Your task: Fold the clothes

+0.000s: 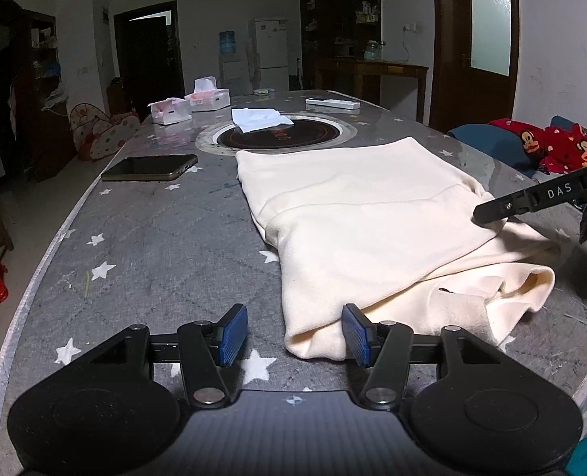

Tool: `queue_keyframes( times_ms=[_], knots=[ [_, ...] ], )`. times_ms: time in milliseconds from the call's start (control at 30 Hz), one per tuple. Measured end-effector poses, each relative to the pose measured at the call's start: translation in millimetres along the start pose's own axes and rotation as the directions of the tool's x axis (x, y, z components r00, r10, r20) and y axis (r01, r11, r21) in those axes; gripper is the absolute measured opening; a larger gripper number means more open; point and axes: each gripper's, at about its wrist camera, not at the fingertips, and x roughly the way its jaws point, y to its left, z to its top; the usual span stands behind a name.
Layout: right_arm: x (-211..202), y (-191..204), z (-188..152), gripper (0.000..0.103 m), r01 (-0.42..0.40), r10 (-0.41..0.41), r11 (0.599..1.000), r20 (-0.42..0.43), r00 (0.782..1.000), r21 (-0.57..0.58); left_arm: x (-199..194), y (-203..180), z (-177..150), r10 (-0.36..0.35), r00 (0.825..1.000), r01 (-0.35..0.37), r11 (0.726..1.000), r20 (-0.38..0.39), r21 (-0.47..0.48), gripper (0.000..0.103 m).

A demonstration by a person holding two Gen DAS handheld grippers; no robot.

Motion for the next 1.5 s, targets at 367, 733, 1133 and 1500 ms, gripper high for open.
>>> queue_keyframes(
  times_ms=[367,733,1133,1500],
  knots=[
    [-46.2,19.3,6.8,0.004,-0.016,0.021,0.998,0.101,0.995,-0.053,0.1,-3.3,-0.6,0.008,1.000,-0.008,1.000,0.011,0.023,0.043],
    [-34.5,7.2,-25.6,0.004,0.028,-0.028,1.000,0.010,1.000,-0.010,-6.4,-2.5,0.4,0.036,0.999,-0.037,0.999,0.027,0.037,0.007],
    [-47.7,5.9,-18.6,0.012,0.040,-0.039,0.996,0.014,0.999,-0.077,-17.9,11.6,7.9,0.086,0.996,-0.086,0.996,0.009,0.026,0.009],
    [-19.4,22.7,7.4,0.022,-0.003,0.013,0.990,0.071,0.997,-0.140,18.0,-6.5,51.0,-0.026,0.998,0.025,1.000,0.051,0.018,0.011]
  ],
)
